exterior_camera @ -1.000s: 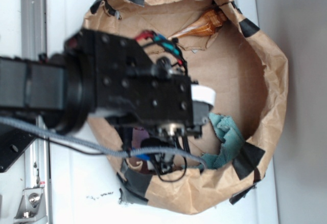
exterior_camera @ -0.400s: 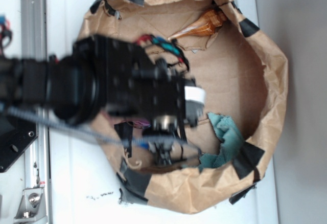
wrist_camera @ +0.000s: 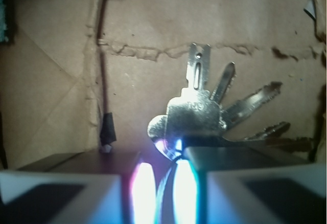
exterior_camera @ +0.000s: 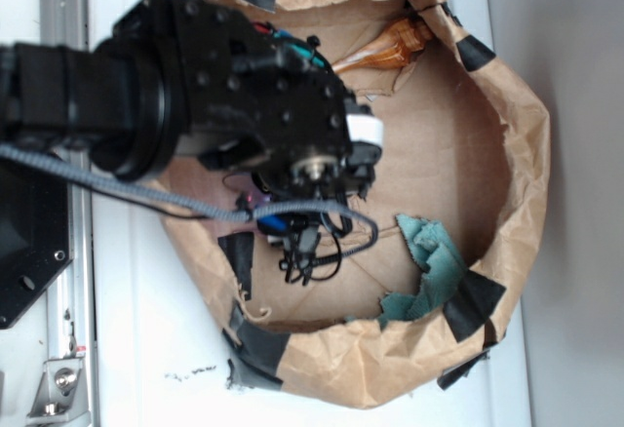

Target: Grab the silver keys.

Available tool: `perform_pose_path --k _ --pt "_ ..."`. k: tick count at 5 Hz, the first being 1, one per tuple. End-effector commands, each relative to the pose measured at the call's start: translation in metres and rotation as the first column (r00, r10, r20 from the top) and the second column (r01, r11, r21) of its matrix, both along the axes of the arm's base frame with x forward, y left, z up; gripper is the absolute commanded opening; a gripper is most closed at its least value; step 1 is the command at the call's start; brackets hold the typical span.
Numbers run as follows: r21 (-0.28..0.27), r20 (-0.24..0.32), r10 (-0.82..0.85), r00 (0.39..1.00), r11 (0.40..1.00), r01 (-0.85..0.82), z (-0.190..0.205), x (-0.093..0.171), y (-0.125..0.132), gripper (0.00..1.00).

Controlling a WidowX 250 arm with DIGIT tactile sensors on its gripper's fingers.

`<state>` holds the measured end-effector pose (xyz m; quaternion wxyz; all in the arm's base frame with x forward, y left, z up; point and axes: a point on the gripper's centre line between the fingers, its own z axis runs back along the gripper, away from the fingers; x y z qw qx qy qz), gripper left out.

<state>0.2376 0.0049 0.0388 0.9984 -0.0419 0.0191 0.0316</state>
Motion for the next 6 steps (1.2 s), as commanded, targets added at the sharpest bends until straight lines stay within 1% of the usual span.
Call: perform_pose_path --k 1,2,3,4,5,6 --pt "-0.003 0.076 0.020 0.997 1.000 -0.020 0.019 0.011 0.007 0.00" --pt "-0.007 0.078 0.021 0.997 1.000 -0.021 0.022 0.008 0.007 0.00" --pt "-0.014 0.084 0.039 0.996 0.999 -0.038 0.030 0.012 0.007 0.00" --pt "-0.084 0.127 0.177 0.976 0.982 -0.167 0.070 0.027 0.013 0.00" --pt "-0.277 0.115 0.261 0.958 0.935 -0.221 0.117 0.023 0.040 0.00" --pt "-0.334 0.133 0.234 0.963 0.926 -0.178 0.140 0.014 0.048 0.00"
